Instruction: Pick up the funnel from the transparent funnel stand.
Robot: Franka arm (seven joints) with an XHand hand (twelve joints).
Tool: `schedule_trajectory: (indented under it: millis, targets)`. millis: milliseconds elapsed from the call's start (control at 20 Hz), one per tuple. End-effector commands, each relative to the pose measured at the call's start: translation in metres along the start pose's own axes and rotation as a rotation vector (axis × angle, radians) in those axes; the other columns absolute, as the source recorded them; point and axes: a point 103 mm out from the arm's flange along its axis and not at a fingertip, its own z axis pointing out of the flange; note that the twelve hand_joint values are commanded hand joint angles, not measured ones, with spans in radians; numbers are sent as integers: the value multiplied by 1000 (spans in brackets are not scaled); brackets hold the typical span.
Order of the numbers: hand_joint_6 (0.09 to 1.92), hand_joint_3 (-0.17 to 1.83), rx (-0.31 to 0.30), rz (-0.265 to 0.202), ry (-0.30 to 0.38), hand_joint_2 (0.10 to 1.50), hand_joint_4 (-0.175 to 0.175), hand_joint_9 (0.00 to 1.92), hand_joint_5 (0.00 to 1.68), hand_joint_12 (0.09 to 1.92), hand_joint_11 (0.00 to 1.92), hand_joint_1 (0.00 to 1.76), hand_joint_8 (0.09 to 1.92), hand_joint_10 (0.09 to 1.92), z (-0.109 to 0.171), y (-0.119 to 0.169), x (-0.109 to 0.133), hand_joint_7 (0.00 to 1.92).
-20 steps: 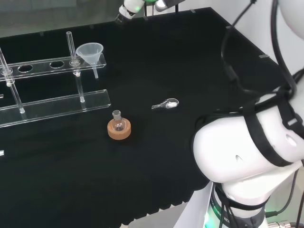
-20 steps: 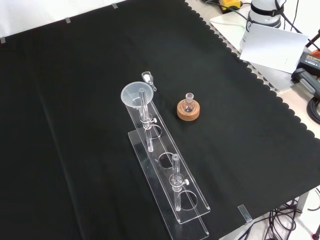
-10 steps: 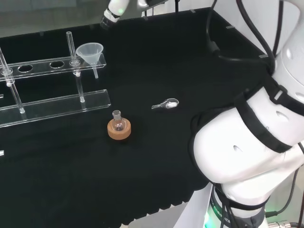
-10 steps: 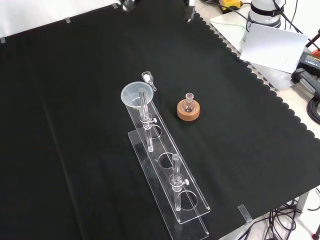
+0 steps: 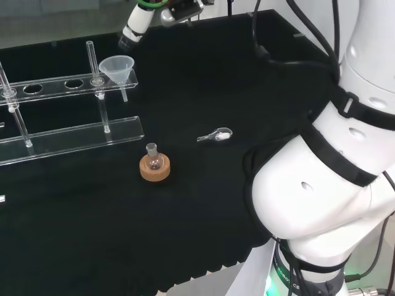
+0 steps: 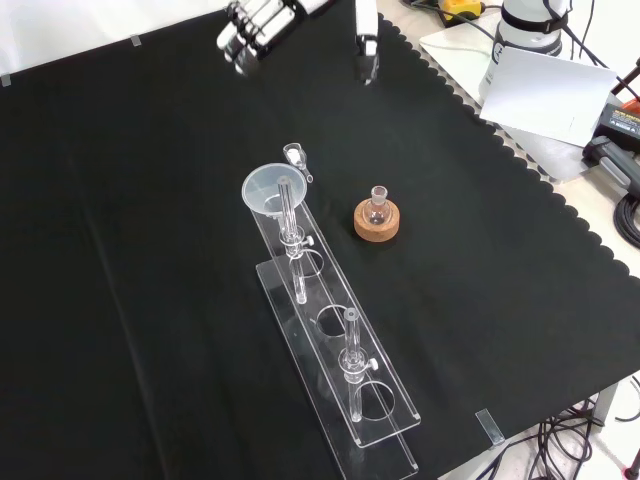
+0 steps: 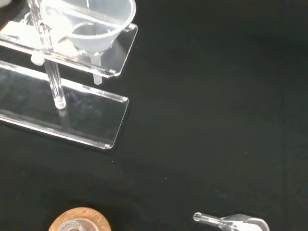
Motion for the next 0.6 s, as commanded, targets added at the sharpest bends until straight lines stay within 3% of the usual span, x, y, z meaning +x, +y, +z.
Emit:
schedule_trajectory:
  millis: [50, 600]
  targets:
    - [87, 4, 34, 33, -34, 570, -1, 0, 0, 1126, 0, 584, 87, 87, 16, 34, 23, 5]
    - [87, 6, 107, 33, -110, 579, -4, 0, 0, 1065, 0, 589, 87, 87, 35, 76, 51, 0]
